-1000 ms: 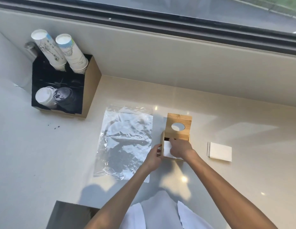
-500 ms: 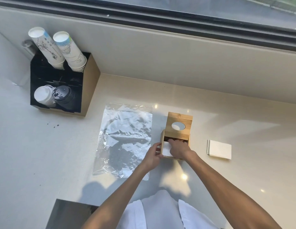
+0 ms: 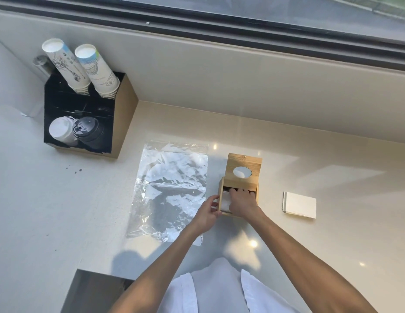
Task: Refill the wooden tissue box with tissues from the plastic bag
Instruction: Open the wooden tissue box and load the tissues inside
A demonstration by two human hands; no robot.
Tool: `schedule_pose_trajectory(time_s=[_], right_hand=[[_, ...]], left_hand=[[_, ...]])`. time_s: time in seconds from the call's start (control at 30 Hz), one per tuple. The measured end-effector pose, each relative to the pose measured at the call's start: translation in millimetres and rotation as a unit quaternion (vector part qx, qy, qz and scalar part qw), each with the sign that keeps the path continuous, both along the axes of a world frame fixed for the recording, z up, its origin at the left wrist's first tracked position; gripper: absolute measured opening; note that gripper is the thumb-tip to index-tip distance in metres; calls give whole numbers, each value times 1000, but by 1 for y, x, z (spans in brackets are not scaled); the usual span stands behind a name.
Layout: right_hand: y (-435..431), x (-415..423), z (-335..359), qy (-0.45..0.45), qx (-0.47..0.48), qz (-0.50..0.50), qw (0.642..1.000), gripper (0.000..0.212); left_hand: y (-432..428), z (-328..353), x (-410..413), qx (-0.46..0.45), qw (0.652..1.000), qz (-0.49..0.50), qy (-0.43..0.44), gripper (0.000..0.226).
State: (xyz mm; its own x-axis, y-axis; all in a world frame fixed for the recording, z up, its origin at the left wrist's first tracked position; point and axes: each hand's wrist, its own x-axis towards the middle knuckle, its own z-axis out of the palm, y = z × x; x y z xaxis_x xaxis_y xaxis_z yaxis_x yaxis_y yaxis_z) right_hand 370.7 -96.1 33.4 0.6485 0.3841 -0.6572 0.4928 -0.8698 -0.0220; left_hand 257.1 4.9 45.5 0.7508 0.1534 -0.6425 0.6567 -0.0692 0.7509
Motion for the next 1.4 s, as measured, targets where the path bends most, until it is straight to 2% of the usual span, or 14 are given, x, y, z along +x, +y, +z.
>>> schedule_pose_trajectory(time_s=[0.2, 0.37, 0.5, 0.6, 0.67, 0.8, 0.87, 0.93, 1.0, 1.07, 1.13, 1.2, 1.3, 1.4], right_hand=[[-5, 0, 6, 53, 37, -46, 997, 31], [-5, -8, 4, 71, 35, -39, 996, 51], [-10, -15, 6, 48, 48, -14, 998, 44], [-20, -18, 13, 7, 105, 20, 994, 44], [-35, -20, 23, 34, 169, 16, 985, 50], [-95, -16, 44, 69, 310, -166, 933, 38], [-131, -1, 52, 35, 342, -273, 899, 34], [-167, 22, 53, -8, 327, -362, 873, 31], [-200, 48, 45, -55, 284, -446, 847, 28], [-228, 72, 31, -63, 244, -508, 823, 31], [-249, 93, 17, -22, 213, -538, 815, 40], [-263, 107, 1, 39, 225, -565, 793, 50], [-271, 114, -18, 121, 275, -601, 741, 56], [-272, 113, -30, 142, 315, -589, 730, 55]], left_hand=[[-2, 3, -2, 0, 1000, 6, 6, 49], [-6, 3, -4, 11, 1000, 16, 11, 46], [-10, 6, -3, 30, 999, 10, 33, 49], [-23, 13, -2, 91, 995, 34, 32, 65], [-40, 27, -4, 178, 982, 64, -24, 76], [-90, 40, 8, 363, 902, -33, -232, 77], [-116, 43, 32, 394, 870, -99, -278, 69], [-142, 41, 62, 379, 864, -151, -295, 61], [-165, 32, 95, 328, 894, -173, -253, 51], [-183, 19, 132, 228, 951, -165, -125, 42], [-195, 4, 163, 152, 981, -123, 5, 40], [-205, -11, 180, 132, 984, -83, 82, 46], [-214, -27, 190, 128, 983, -29, 124, 56], [-217, -34, 194, 67, 985, 56, 149, 61]])
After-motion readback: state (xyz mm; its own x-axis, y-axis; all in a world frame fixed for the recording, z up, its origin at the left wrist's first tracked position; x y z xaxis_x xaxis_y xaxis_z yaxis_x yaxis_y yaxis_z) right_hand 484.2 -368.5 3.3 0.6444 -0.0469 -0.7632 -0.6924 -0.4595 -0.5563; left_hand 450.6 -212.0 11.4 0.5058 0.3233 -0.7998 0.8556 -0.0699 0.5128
